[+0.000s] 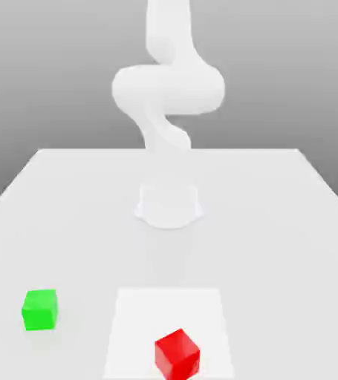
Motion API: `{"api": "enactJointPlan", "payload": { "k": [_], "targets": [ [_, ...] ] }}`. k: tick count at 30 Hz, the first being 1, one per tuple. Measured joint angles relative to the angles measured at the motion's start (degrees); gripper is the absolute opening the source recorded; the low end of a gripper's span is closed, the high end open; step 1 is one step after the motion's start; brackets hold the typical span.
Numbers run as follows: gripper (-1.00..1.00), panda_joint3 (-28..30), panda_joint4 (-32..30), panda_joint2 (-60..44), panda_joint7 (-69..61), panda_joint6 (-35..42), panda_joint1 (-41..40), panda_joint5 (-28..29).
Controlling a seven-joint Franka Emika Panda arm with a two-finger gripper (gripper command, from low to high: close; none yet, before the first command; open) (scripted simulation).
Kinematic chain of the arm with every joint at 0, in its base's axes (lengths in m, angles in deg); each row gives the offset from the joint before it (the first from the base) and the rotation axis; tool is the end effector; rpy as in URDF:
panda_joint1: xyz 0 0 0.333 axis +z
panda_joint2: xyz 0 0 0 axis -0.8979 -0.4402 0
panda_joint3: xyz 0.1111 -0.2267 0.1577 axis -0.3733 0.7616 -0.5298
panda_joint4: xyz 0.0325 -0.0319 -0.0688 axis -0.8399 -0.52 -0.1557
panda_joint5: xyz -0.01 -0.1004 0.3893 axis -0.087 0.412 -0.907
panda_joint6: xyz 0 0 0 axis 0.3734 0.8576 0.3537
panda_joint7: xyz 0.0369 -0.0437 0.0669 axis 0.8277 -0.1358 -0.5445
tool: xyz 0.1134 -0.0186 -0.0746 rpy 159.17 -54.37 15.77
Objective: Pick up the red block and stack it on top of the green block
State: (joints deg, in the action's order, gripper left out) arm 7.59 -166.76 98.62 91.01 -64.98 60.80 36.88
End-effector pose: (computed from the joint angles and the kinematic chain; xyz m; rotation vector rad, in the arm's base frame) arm 0.4221 0.0033 0.6375 -2.4513 1.1758 -0.9655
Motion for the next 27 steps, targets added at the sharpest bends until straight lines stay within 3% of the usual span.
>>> {"api": "enactJointPlan", "payload": {
  "k": [9, 17, 27],
  "targets": [
    [0.0, -9.05, -2.67, -19.18, 22.59, -6.25, -9.14, 6.6],
    [0.0, -12.21, -5.0, -35.87, 41.84, -11.71, -12.66, 11.74],
    [0.0, -12.24, -7.91, -54.3, 57.21, -20.44, -11.9, 7.77]
  ]
}}
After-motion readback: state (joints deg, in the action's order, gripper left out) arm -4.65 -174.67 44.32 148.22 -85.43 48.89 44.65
